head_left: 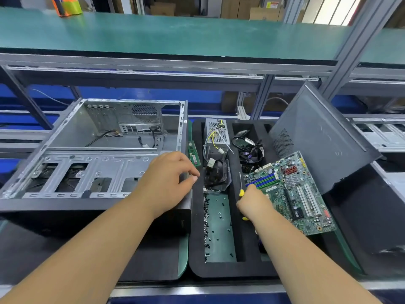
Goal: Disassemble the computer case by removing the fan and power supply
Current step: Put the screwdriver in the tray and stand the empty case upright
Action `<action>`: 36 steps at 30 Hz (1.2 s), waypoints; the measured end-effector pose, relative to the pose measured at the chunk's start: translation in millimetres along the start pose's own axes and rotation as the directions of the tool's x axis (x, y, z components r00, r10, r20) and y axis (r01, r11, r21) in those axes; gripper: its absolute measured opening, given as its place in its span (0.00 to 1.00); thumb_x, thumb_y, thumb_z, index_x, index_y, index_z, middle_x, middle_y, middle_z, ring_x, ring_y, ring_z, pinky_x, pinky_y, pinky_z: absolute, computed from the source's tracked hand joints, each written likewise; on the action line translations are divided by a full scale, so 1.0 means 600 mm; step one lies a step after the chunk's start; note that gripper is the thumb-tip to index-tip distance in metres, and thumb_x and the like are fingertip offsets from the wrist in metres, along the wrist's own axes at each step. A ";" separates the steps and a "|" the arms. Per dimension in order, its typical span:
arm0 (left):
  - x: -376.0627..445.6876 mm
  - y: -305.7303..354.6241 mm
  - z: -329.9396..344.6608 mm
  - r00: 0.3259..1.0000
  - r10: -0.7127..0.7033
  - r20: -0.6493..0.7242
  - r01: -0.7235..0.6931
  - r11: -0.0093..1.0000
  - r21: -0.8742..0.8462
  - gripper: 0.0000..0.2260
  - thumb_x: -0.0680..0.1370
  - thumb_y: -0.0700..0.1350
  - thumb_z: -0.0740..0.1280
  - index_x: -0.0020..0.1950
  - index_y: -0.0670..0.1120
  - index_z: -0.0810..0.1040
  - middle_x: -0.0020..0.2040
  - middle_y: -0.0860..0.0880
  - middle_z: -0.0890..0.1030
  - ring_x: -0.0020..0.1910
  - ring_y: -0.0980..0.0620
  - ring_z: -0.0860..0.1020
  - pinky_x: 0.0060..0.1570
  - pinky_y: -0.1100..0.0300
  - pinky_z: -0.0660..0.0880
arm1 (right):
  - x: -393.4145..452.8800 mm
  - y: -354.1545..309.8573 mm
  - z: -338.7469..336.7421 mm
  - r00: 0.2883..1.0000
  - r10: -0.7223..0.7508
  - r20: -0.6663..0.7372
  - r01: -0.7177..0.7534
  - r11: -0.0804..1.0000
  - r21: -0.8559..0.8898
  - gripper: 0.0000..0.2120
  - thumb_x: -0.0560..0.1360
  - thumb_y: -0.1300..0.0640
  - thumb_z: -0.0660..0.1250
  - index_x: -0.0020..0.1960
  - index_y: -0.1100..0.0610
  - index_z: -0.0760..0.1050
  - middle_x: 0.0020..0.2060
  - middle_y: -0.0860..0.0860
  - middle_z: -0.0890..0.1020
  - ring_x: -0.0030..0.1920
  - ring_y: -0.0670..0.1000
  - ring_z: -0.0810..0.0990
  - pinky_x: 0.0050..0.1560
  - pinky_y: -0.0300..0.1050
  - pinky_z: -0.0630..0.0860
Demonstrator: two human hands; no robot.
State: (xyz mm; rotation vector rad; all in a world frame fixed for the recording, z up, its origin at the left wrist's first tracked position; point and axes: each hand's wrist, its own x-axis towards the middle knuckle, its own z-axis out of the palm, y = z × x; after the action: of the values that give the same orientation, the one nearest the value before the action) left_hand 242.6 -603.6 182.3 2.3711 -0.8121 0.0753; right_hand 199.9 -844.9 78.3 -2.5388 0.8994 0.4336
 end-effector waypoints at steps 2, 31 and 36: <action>-0.001 0.001 -0.001 1.000 0.004 0.011 -0.004 1.000 -0.003 0.04 0.77 0.48 0.70 0.47 0.57 0.84 0.48 0.60 0.76 0.52 0.55 0.73 0.55 0.53 0.72 | 0.006 0.004 0.005 1.000 0.016 0.019 -0.016 1.000 -0.008 0.19 0.75 0.58 0.65 0.64 0.60 0.65 0.60 0.59 0.75 0.58 0.61 0.77 0.45 0.47 0.69; -0.039 -0.059 -0.122 0.995 -0.044 -0.093 0.047 0.998 0.040 0.07 0.77 0.47 0.70 0.55 0.54 0.83 0.53 0.56 0.77 0.58 0.52 0.74 0.61 0.51 0.70 | -0.082 -0.222 -0.163 0.901 -0.348 -0.259 0.426 0.820 0.382 0.09 0.77 0.51 0.64 0.56 0.49 0.68 0.42 0.49 0.77 0.38 0.51 0.76 0.35 0.46 0.68; -0.067 -0.150 -0.207 0.981 -0.130 -0.147 0.138 0.989 0.045 0.09 0.77 0.47 0.71 0.57 0.55 0.81 0.50 0.60 0.75 0.56 0.57 0.74 0.59 0.62 0.68 | -0.141 -0.364 -0.152 0.838 -0.501 -0.216 0.542 0.712 0.447 0.09 0.76 0.49 0.67 0.55 0.49 0.74 0.45 0.46 0.78 0.42 0.49 0.78 0.40 0.45 0.72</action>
State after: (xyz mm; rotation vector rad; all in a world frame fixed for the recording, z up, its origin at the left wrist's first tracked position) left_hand 279.2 -454.8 223.6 2.4332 -0.5878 0.2131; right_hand 293.3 -689.3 252.0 -2.1912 0.2198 -0.0791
